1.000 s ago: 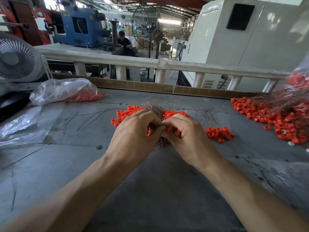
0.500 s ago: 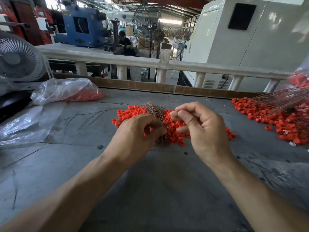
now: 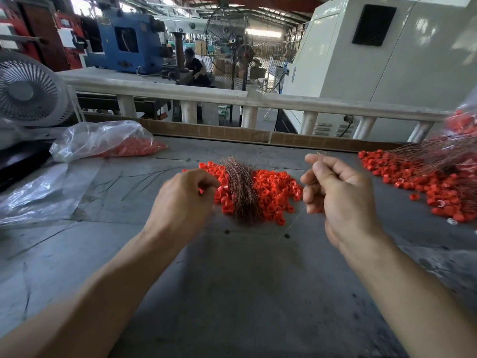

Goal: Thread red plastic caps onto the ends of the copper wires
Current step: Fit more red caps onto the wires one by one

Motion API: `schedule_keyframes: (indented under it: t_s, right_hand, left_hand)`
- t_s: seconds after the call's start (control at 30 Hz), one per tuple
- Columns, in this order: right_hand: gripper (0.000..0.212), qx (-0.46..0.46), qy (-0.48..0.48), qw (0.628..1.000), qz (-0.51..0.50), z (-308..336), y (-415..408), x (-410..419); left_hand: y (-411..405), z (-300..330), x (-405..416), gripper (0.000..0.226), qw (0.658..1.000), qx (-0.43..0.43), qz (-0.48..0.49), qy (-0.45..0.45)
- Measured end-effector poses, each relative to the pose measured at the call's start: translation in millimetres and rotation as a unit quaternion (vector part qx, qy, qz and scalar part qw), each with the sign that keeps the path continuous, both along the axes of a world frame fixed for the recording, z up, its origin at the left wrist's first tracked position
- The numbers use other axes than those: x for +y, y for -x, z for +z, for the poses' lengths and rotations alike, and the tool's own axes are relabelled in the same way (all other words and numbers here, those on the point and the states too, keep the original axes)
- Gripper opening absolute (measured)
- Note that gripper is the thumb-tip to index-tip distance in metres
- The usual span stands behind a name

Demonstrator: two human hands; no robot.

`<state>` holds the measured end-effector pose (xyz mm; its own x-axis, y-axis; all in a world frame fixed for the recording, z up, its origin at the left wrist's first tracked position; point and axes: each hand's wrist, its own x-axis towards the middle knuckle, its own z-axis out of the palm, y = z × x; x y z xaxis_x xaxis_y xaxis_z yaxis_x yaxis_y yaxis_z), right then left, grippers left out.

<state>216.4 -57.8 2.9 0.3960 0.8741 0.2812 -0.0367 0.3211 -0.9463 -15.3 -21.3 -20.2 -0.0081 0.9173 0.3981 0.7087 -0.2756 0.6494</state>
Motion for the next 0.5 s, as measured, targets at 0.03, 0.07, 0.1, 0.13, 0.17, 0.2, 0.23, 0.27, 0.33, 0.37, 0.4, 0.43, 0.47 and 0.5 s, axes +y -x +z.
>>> schedule_keyframes:
  t_s: [0.03,0.07,0.1,0.13,0.17,0.2,0.23,0.27,0.33,0.37,0.4,0.43,0.47,0.5]
  right_hand:
    - [0.017,0.001,0.023,1.0,0.011,-2.8,-0.3,1.3]
    - [0.016,-0.003,0.046,0.999,0.022,-5.9,-0.1,2.4]
    - [0.015,-0.013,0.068,0.997,0.032,-9.1,0.5,2.9]
    - [0.014,-0.024,0.086,0.995,0.041,-12.3,1.6,3.2]
    - [0.013,-0.035,0.098,0.993,0.05,-14.9,2.9,3.3]
    - [0.013,-0.044,0.105,0.992,0.058,-16.8,4.1,3.1]
    - [0.013,-0.052,0.109,0.991,0.064,-18.1,5.3,2.9]
    - [0.014,-0.059,0.111,0.99,0.068,-18.6,6.2,2.6]
    - [0.014,-0.074,0.112,0.988,0.076,-18.8,7.9,1.6]
    - [0.014,-0.083,0.112,0.987,0.079,-19.0,9.1,1.2]
    - [0.015,-0.093,0.113,0.986,0.081,-19.5,10.5,0.8]
    - [0.015,-0.101,0.114,0.985,0.083,-20.2,11.8,0.4]
    - [0.015,-0.107,0.114,0.984,0.085,-20.9,13.0,0.2]
    - [0.016,-0.113,0.114,0.983,0.087,-21.4,13.9,0.0]
  left_hand:
    - [3.7,-0.6,2.6,0.017,1.0,0.018,0.019,0.012]
    - [7.0,-1.4,4.7,0.017,0.999,0.037,0.032,0.021]
    - [9.6,-2.2,6.3,0.019,0.997,0.059,0.04,0.029]
    - [11.6,-3.1,7.4,0.024,0.995,0.082,0.044,0.041]
    - [13.1,-3.5,8.0,0.032,0.992,0.104,0.044,0.06]
    - [14.0,-3.2,8.2,0.04,0.988,0.121,0.042,0.084]
    - [14.1,-3.1,8.2,0.048,0.984,0.134,0.038,0.107]
    - [13.8,-3.0,8.2,0.053,0.982,0.141,0.033,0.122]
    - [12.1,-3.3,8.1,0.054,0.984,0.134,0.028,0.118]
    - [11.5,-3.0,7.8,0.052,0.987,0.12,0.027,0.106]
    - [10.8,-2.4,7.4,0.051,0.99,0.102,0.026,0.096]
    - [10.1,-2.2,6.9,0.048,0.992,0.085,0.025,0.086]
    - [9.2,-2.2,7.0,0.046,0.994,0.069,0.024,0.076]
    - [8.4,-2.3,7.2,0.044,0.996,0.054,0.021,0.068]
